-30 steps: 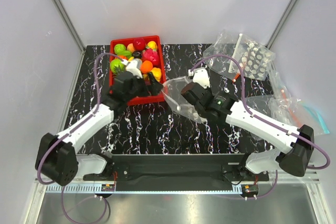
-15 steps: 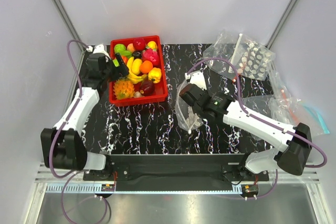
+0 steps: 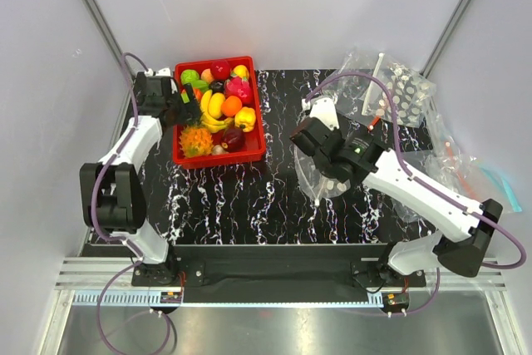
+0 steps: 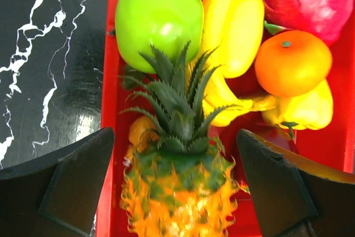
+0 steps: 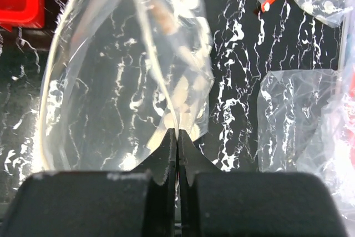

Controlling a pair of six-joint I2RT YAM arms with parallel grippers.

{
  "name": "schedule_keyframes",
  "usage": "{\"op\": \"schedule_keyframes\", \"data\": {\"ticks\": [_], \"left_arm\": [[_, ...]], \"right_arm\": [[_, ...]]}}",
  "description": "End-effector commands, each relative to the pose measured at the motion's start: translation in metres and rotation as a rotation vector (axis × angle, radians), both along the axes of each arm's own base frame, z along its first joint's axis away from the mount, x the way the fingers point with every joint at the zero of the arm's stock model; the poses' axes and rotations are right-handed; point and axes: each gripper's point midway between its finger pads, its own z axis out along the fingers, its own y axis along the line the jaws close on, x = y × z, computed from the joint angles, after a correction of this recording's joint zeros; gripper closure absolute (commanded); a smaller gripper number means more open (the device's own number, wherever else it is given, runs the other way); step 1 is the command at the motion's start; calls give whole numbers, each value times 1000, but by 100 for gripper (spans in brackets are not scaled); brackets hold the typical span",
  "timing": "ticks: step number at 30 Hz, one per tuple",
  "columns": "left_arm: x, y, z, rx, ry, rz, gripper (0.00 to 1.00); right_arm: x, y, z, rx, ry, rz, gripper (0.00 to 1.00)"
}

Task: Place the food in the zip-top bag and seal the zipper
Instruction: Open the zipper of the food storage bag at the center of the board, then pick up the fake fruit from the bin.

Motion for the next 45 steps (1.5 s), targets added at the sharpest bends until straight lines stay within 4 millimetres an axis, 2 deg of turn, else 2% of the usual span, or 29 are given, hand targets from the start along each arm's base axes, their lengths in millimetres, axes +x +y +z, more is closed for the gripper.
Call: {"op": "schedule_keyframes", "data": {"ticks": [1, 3, 7, 10, 12, 13, 15, 16, 18, 20, 24, 25, 26, 27, 28, 29, 31, 33, 35, 36, 37, 39, 41, 42, 43, 45], "left_arm": [[17, -1, 8, 3, -24, -40, 1], [21, -4, 2, -4, -12, -51, 1], [30, -10, -21, -28, 32, -85, 5], [35, -19, -30, -65, 44, -121, 14], [37, -22, -33, -84, 40, -140, 20], [37, -23, -34, -91, 39, -145, 30], [37, -25, -30, -102, 28, -162, 41], [37, -25, -26, -99, 18, -168, 52], [37, -25, -20, -97, -3, -176, 63], [33, -24, -8, -97, -36, -175, 68], [20, -28, 25, -114, -138, -186, 68], [13, -30, 46, -122, -192, -187, 68], [5, -31, 45, -132, -199, -186, 68], [4, -31, 57, -137, -252, -184, 69], [-4, -32, 82, -155, -324, -171, 69], [-12, -30, 78, -162, -334, -149, 69], [-22, -31, 115, -190, -457, -135, 69], [-35, -34, 133, -222, -518, -141, 70], [-46, -44, 142, -288, -538, -167, 70], [-51, -49, 139, -322, -549, -182, 70], [-61, -55, 151, -387, -578, -185, 70], [-74, -70, 161, -473, -630, -250, 71], [-95, -86, 159, -588, -628, -278, 72], [-101, -91, 166, -618, -666, -296, 72], [-111, -97, 162, -671, -659, -294, 72], [-122, -111, 171, -720, -697, -318, 72]], "right_arm": [[5, -1, -17, -76, 32, -11, 100], [8, 6, -29, -79, 47, -5, 100], [17, 29, -68, -77, 84, 31, 100], [23, 47, -89, -75, 117, 63, 100], [27, 58, -93, -49, 115, 77, 100], [27, 62, -95, -36, 121, 88, 100], [28, 69, -92, -2, 113, 107, 100], [28, 70, -91, 6, 111, 111, 100], [28, 70, -90, 5, 107, 115, 100], [27, 69, -91, 4, 108, 118, 100], [25, 72, -91, 36, 101, 140, 100], [24, 72, -92, 37, 102, 145, 100], [24, 72, -93, 38, 103, 147, 100], [23, 70, -94, 27, 105, 145, 100], [24, 69, -94, 22, 106, 139, 100], [24, 69, -95, 17, 108, 132, 100], [24, 69, -95, 13, 109, 131, 100], [25, 70, -93, 24, 105, 131, 100], [25, 71, -91, 30, 102, 136, 100], [25, 73, -90, 39, 97, 141, 100], [26, 73, -88, 42, 94, 139, 100], [27, 74, -87, 41, 91, 139, 100], [29, 75, -86, 45, 88, 136, 100], [29, 77, -87, 50, 87, 135, 100], [28, 78, -87, 56, 90, 137, 100], [28, 80, -86, 78, 90, 140, 100]]}}
